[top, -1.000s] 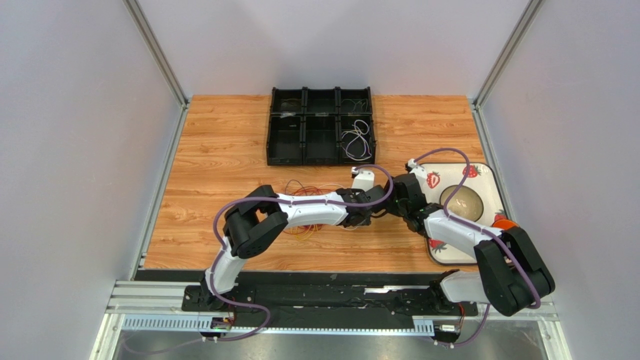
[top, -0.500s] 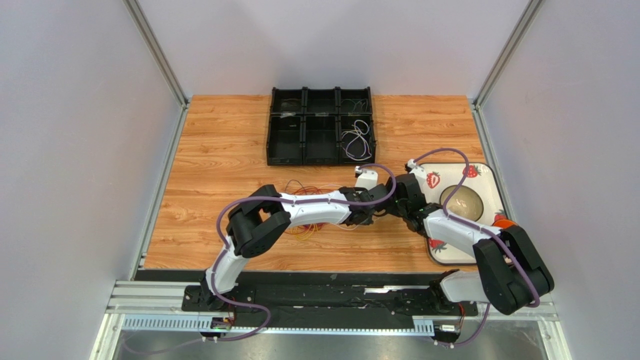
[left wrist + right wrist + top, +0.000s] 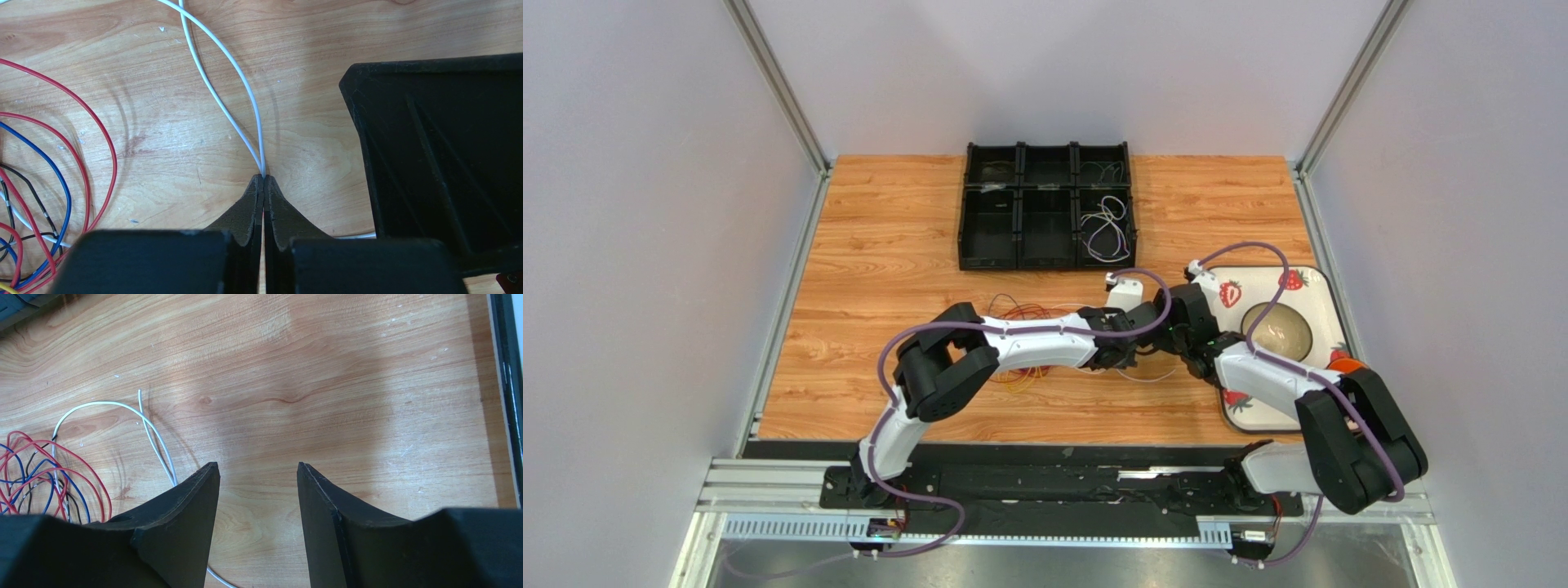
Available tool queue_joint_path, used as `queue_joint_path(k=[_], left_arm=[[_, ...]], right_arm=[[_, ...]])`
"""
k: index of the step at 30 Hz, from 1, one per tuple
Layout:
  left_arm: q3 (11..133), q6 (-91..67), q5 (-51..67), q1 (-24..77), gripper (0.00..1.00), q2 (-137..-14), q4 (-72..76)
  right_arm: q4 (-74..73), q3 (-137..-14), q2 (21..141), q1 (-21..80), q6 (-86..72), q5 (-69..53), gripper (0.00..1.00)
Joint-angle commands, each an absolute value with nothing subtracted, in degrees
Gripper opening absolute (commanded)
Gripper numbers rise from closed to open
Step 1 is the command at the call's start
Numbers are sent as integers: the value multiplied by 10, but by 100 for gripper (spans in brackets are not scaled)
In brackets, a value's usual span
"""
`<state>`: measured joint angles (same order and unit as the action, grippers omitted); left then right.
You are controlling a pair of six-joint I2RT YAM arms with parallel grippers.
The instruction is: Untangle the cables
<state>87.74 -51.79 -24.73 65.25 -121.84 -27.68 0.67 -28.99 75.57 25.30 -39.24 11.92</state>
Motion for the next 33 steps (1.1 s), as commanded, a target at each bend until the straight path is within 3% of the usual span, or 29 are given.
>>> queue_joint_path(k=[1, 18, 27, 33], left_arm=[[839, -524, -234, 660, 0, -1210, -323], [903, -437, -248, 648, 0, -944, -409], [1028, -350, -244, 647, 0, -877, -446], [1198, -189, -237, 648, 0, -906, -439]], right_arm=[[16, -309, 752, 250, -399, 131, 53], [17, -302, 744, 250, -404, 136, 53], [17, -303, 744, 250, -403, 135, 53], [17, -303, 746, 249, -404, 136, 53]])
